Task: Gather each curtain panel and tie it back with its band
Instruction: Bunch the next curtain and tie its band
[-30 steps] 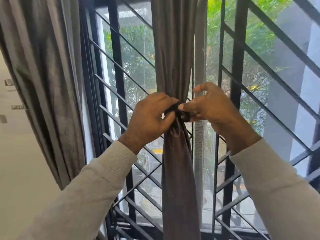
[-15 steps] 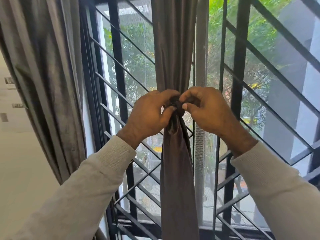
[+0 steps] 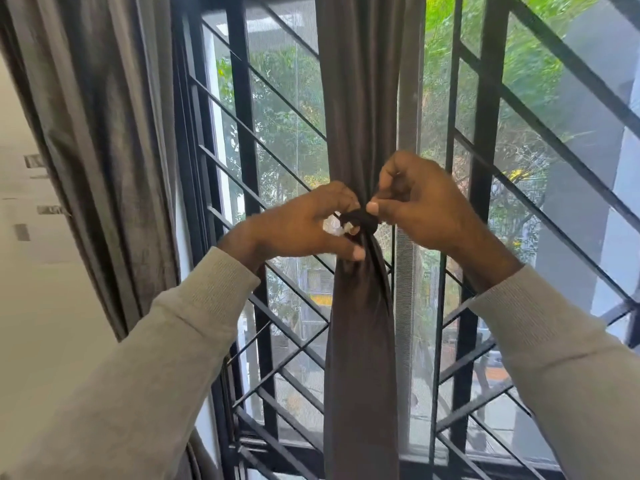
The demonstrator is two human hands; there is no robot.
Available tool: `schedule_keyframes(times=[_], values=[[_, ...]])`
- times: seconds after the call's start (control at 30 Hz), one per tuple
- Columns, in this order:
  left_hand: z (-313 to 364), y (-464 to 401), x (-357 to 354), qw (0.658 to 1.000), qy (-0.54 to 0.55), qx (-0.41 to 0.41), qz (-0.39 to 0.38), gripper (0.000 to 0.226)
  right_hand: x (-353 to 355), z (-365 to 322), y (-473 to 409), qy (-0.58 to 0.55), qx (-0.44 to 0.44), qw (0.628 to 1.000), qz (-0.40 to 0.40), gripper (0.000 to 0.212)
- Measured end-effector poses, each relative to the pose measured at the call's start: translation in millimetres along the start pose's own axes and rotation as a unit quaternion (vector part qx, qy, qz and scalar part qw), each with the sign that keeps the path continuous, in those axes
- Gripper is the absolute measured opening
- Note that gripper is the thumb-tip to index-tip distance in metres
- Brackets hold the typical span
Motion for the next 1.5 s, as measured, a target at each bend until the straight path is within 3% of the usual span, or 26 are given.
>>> schedule_keyframes(times=[0.07, 0.23, 0.33, 0.5, 0.67, 0.73, 0.9, 1.07, 1.27, 1.37, 1.43, 1.5], values=[[6.7, 1.0, -0.3, 0.997, -0.067, -0.04, 0.029, 0.033, -1.1, -0.6, -0.3, -0.013, 0.012, 1.0, -0.01, 0.028], [18.5, 20.5, 14.0, 0.952, -0.144, -0.102, 0.252, 0.015, -9.9, 1.2, -1.0, -0.044, 0.009, 0.998, -0.042, 0.019], [22.0, 42.9, 13.7, 0.913, -0.164, -0.111, 0.357, 0.024, -9.1, 1.1, -0.8, -0.071, 0.002, 0.997, -0.035, 0.018], [20.7, 61.8, -13.7, 0.875, -0.204, -0.108, 0.425, 0.016, -13.0, 4.2, 8.2, -0.112, -0.015, 0.994, -0.005, 0.022], [25.8, 89.6, -44.4, 0.825, -0.179, -0.11, 0.524, 0.002, -26.9, 6.8, 36.2, -0.204, -0.015, 0.979, -0.008, 0.029], [18.5, 95.3, -56.0, 0.822, -0.12, -0.087, 0.549, 0.006, -32.4, 9.5, 45.8, -0.215, -0.016, 0.977, -0.003, 0.031], [-7.9, 86.6, -59.2, 0.84, 0.109, -0.061, 0.528, 0.006, -22.8, 14.4, 53.0, -0.184, -0.017, 0.98, 0.066, 0.032], [-32.5, 84.6, -46.2, 0.841, 0.221, -0.055, 0.491, 0.014, 20.9, 9.0, 58.1, -0.143, 0.009, 0.976, 0.163, 0.042], [-49.9, 88.9, -64.2, 0.807, 0.354, -0.047, 0.47, 0.008, 21.6, 33.8, 63.3, -0.155, -0.008, 0.969, 0.194, 0.049], [-64.3, 72.4, -67.6, 0.847, 0.363, 0.004, 0.387, 0.014, 17.6, 51.9, 58.3, -0.174, -0.049, 0.968, 0.173, 0.043], [-74.7, 54.4, -61.1, 0.895, 0.343, 0.042, 0.281, 0.008, 11.9, 61.4, 46.2, -0.183, -0.08, 0.974, 0.105, 0.029], [-83.1, 42.7, -38.2, 0.916, 0.318, 0.069, 0.235, 0.022, 13.6, 60.2, 32.1, -0.174, -0.09, 0.979, 0.058, 0.011]])
Point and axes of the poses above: each hand's wrist, its own y-axis away from the middle knuckle, its own x-axis out of the back of the hand, z = x × y, the point moved 9 cm from there along -y, towards the middle knuckle, and after that the axes turned 10 degrees about -z, right-handed, at the moved point
